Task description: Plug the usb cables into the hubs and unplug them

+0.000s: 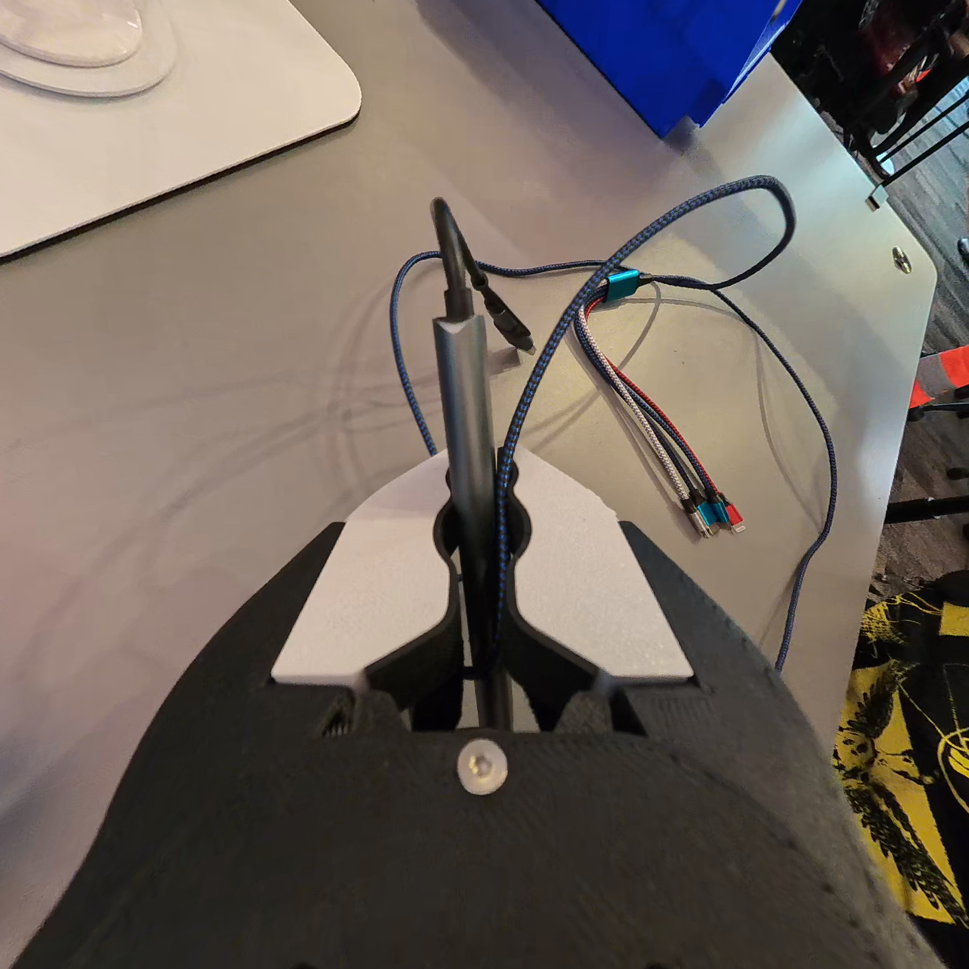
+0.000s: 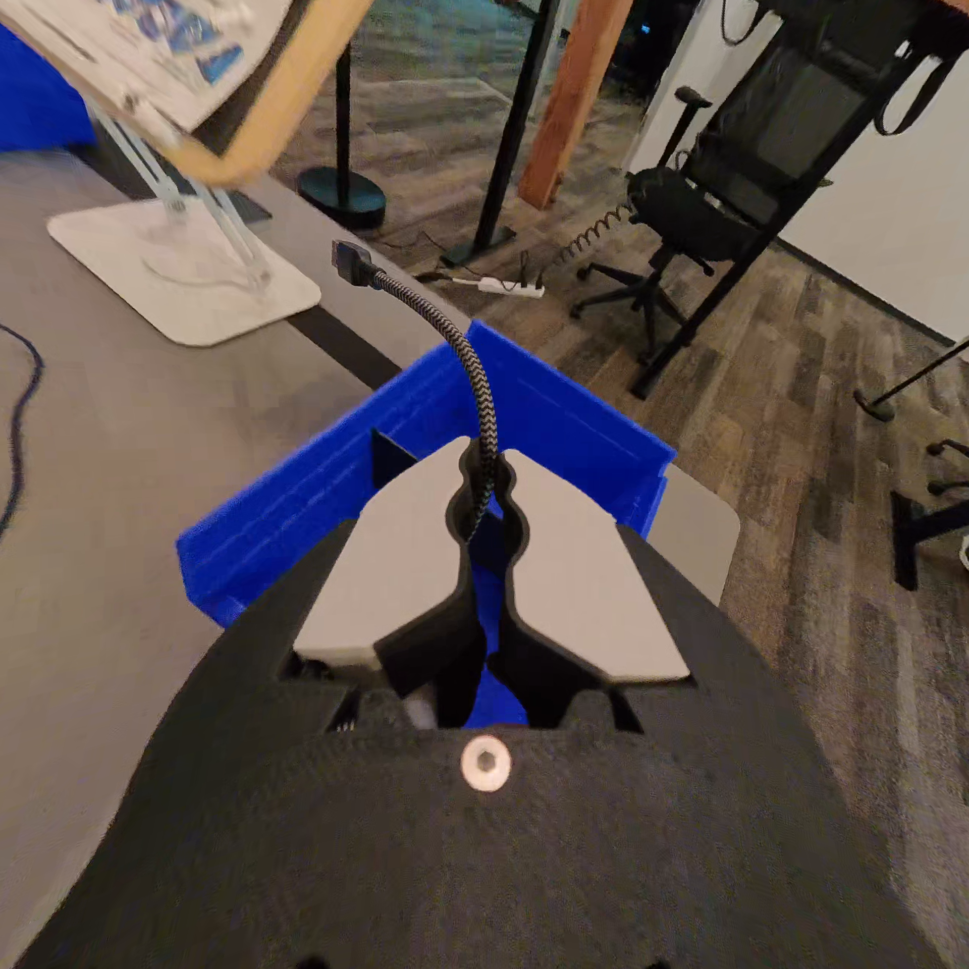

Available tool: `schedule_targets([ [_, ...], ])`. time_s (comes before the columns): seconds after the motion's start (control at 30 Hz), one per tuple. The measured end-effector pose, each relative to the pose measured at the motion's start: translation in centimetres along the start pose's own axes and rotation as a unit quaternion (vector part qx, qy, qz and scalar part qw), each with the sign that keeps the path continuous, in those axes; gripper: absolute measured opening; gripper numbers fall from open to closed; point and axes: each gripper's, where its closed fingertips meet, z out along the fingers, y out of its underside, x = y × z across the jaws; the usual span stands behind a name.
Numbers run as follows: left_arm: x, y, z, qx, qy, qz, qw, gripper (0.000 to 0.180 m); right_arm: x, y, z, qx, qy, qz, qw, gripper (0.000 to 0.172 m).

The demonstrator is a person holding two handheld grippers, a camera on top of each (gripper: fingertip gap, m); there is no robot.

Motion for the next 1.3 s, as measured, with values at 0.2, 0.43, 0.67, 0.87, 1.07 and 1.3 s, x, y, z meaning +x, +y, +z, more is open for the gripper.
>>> schedule_targets([
  [0.2,-0.1,0.3,0.3,-0.005,-0.003,0.003,1.0,0.012,-0.3,7.4,2.5,-0.115,-0.013,-0.083,0.99,0.004],
  [0.43,-0.2,0.5,0.6,-0.01,-0.003,0.006,1.0,0.012,-0.5,12.8,4.0,-0.271,-0.043,-0.134,0.952,0.005],
  [0.67,-0.1,0.6,0.6,-0.018,-0.003,0.01,1.0,0.012,0.4,17.1,2.6,-0.512,-0.097,-0.111,0.846,0.005],
  [0.87,-0.1,0.7,0.5,-0.02,-0.003,0.011,1.0,0.012,1.5,14.9,5.7,-0.453,-0.06,0.142,0.878,0.006],
  [1.07,-0.3,0.6,0.7,-0.018,0.004,0.007,1.0,0.012,3.2,13.6,5.9,-0.331,-0.015,0.324,0.886,0.006],
  [1.3,-0.1,0.7,0.7,-0.021,0.006,0.01,1.0,0.012,1.6,15.7,6.7,-0.316,0.097,0.29,0.898,0.005],
])
